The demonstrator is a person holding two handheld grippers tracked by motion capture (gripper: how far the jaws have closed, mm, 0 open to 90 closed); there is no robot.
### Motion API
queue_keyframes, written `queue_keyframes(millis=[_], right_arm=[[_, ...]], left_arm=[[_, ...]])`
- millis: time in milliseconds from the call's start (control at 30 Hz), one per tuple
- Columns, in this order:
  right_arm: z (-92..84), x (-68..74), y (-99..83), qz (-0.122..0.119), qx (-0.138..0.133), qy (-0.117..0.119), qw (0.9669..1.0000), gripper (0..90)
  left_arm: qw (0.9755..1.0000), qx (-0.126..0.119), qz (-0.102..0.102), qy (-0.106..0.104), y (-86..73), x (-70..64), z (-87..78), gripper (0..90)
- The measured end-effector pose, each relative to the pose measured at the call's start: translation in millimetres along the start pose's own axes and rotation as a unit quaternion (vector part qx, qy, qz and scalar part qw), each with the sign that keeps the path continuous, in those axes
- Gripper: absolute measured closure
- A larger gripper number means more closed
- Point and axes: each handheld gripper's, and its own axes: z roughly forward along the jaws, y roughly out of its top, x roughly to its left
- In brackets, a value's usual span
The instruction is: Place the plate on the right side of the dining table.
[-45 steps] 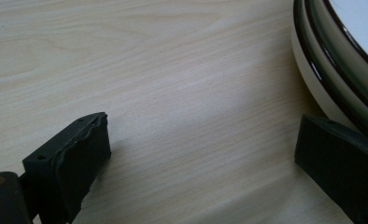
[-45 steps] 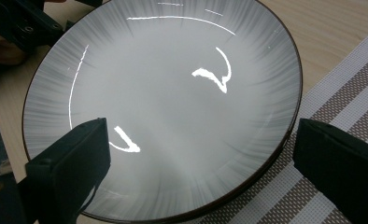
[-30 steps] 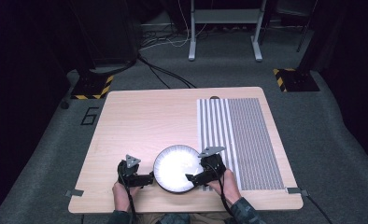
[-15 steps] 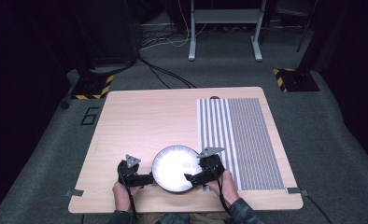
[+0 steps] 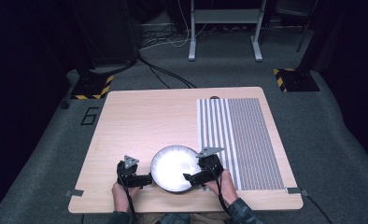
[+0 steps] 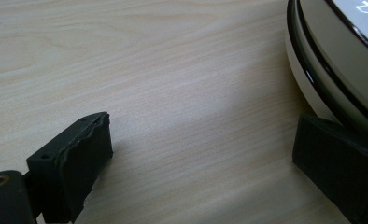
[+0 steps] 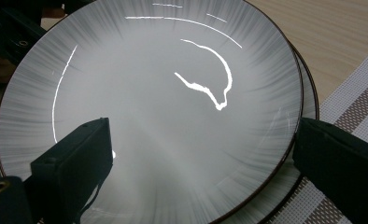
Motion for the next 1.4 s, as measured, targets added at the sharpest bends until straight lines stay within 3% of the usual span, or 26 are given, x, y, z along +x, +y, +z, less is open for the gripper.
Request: queue_keyframes(millis=[167,367,667,867,1400], right_arm=[[2.8,-0.4,2.0,0.003,-0.001,-0.005,1.0000,5.8],[5.2,-0.1,4.1,0.004,0.000,-0.012,0.9999,5.7],[10.9,1.9,5.7,-0.004,0.001,-0.020,0.9998,5.9],[20.9,3.7,3.8,0.007,0.020,-0.007,0.9997,7.8],[28.2,4.3,1.7,0.008,0.015,0.000,0.9999,7.2]], left_arm=[[0.9998,-0.004,-0.009,-0.018,-2.8,4.0,-4.0,3.9],[0.9995,-0.007,-0.022,-0.021,-6.1,9.5,-9.0,3.9],[0.9976,-0.011,-0.060,-0.033,-4.5,21.2,-20.2,3.5],[0.9976,-0.027,-0.058,-0.028,3.9,23.4,-32.5,3.6],[0.9958,-0.056,-0.058,-0.043,21.3,17.8,-49.0,3.4]])
